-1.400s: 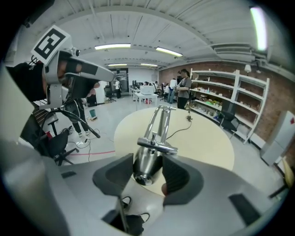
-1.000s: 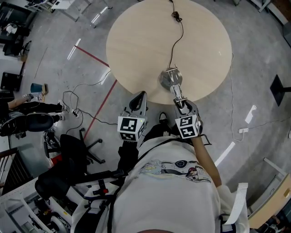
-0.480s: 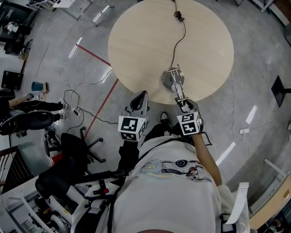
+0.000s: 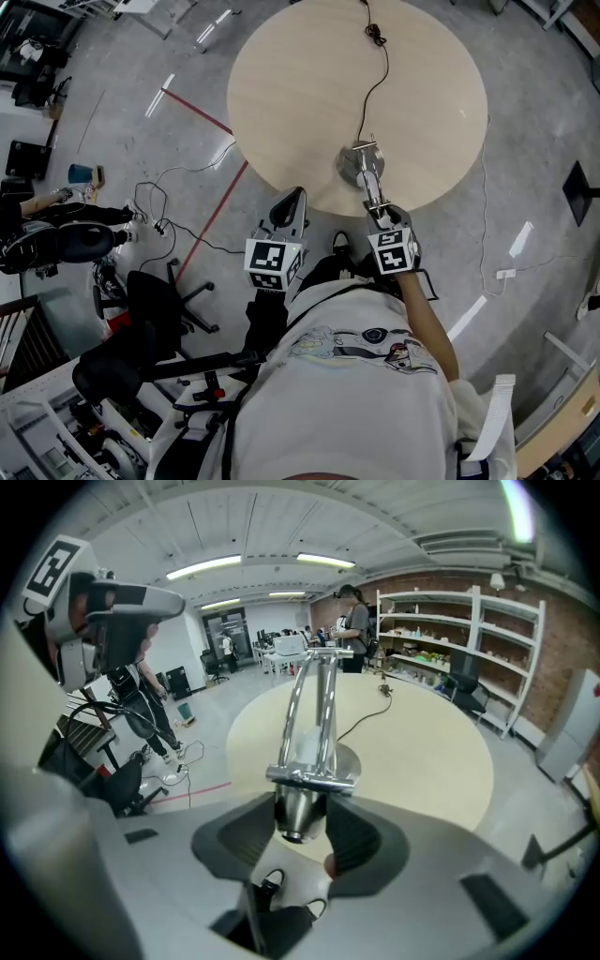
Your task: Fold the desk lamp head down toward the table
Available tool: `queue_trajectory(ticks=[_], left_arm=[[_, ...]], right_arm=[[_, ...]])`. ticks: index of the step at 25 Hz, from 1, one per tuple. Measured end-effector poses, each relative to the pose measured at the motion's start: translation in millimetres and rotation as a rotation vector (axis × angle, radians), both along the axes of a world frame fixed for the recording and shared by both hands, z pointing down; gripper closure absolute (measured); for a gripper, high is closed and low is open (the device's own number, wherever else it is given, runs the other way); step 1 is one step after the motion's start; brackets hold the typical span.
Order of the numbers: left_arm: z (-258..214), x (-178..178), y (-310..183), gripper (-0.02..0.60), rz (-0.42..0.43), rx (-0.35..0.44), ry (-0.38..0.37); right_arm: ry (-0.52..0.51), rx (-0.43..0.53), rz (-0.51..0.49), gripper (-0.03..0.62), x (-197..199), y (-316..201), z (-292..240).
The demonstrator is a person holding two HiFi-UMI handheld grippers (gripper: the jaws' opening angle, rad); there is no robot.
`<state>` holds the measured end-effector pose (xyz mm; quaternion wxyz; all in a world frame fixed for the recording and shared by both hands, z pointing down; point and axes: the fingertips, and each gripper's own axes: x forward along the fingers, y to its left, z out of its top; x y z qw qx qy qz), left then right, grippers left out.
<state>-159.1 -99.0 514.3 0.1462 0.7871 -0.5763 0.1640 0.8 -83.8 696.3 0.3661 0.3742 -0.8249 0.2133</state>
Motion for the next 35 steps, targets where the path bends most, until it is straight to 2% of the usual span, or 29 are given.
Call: queue_trajectory(ticks=[14,18,21,25,28,30,32,35], left_arm=[[-8,-9,-3,0.578,-0.025,0.010,-0.016],[-9,-7,-6,0.578,-0.025,0.017,-0.013],[-13,-4,-11,0.578,-0.019,0.032,-0.005],[-19,0,-19,0.578,-0.012,0.051,0.008],[-25,6,-26,0.578,0.000,0.072,0.018],[-30,10,-33,0.578,0.008,0.090,0.023],[-35,12,-38,0.578,0.012,0.107,0.027],[-42,16,-44,0.578,0.013,0.120,0.025]], right_arm=[[-0.004,-0.028,-0.005,0.418,-4,-5,8],[0.000,-0.039,-0.036,0.418,-3,-4,8],[0.008,-0.048,-0.070,0.418,3,0,3],[-0.023,-0.048,-0.048,0.418,23,2,-17],[-0.047,0.014,0.018,0.430,41,-10,-44],[-0.048,0.084,0.075,0.532,52,-25,-65],[-0.059,0.148,0.116,0.588,58,-39,-87],[-0.120,0.235,0.152,0.588,59,-53,-125]])
